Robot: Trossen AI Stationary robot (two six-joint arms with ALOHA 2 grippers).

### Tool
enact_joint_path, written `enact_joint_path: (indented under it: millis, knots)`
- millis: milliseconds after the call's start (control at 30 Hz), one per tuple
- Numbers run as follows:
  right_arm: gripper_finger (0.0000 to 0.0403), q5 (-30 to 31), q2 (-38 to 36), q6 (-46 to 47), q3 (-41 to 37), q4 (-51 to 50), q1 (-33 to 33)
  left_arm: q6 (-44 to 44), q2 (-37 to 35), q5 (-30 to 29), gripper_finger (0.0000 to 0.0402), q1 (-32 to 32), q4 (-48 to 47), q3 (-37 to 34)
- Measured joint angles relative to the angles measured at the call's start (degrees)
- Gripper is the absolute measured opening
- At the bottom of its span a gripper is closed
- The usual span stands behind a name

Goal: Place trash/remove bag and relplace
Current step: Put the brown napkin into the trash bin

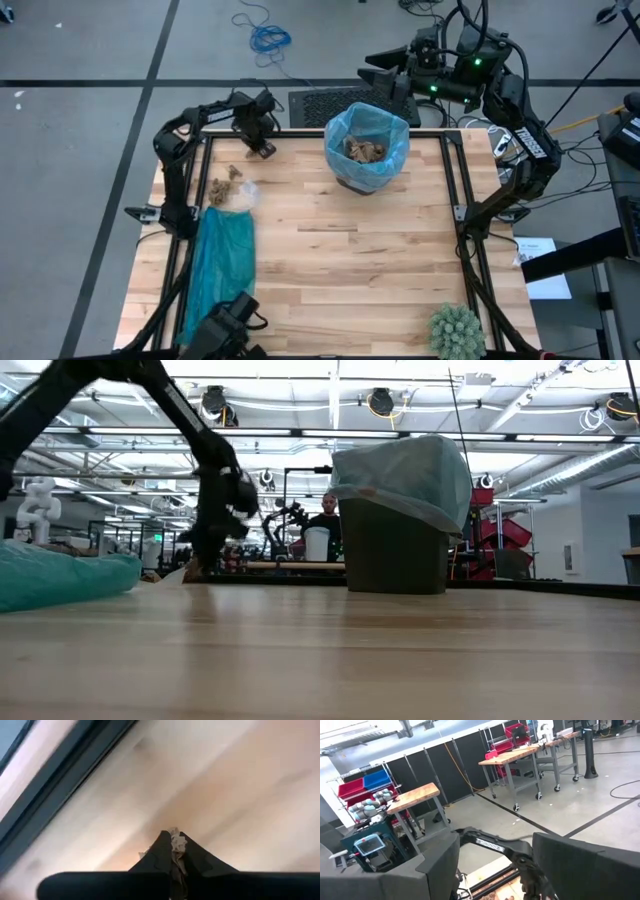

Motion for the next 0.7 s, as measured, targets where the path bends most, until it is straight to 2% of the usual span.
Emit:
enact_joint_path:
  millis: [133,233,300,367,467,567,633,700]
  knots:
    - [0.0244,0.00,0.00,-1.39,0.00,0.00,0.00,-3.55,-7.07,9.53,0.0009,-0.48,0.44,0.00]
    - [0.0244,0.04,0.00,-1.62,0.00,0.03,-0.03,-7.35,-14.16,16.18,0.0005,-2.02,4.78,0.02]
    - [0.0244,0.04,0.00,-2.35,0.00,0.04,-0.04,-13.91,-18.99,22.47,0.0005,-3.01,10.37,0.02]
    - [0.0244,0.04,0.00,-2.85,0.00,0.07,-0.04,-24.13,-23.34,27.29,0.0005,-4.22,20.40,0.02]
    - [0.0244,0.14,0.00,-3.70,0.00,0.09,-0.04,-37.13,-28.81,29.42,0.0005,-6.97,39.27,0.11]
    - [0.0244,0.22,0.00,-4.89,0.00,0.26,-0.11,-45.94,-30.68,29.52,0.0005,-10.85,57.49,0.28]
    - [0.0244,0.28,0.00,-5.24,0.00,0.82,-0.13,-51.55,-30.32,29.28,0.0005,-13.58,65.81,0.28]
    - [0.0244,0.27,0.00,-5.64,0.00,2.07,-0.13,-53.41,-29.21,28.41,0.0005,-16.38,69.14,0.26]
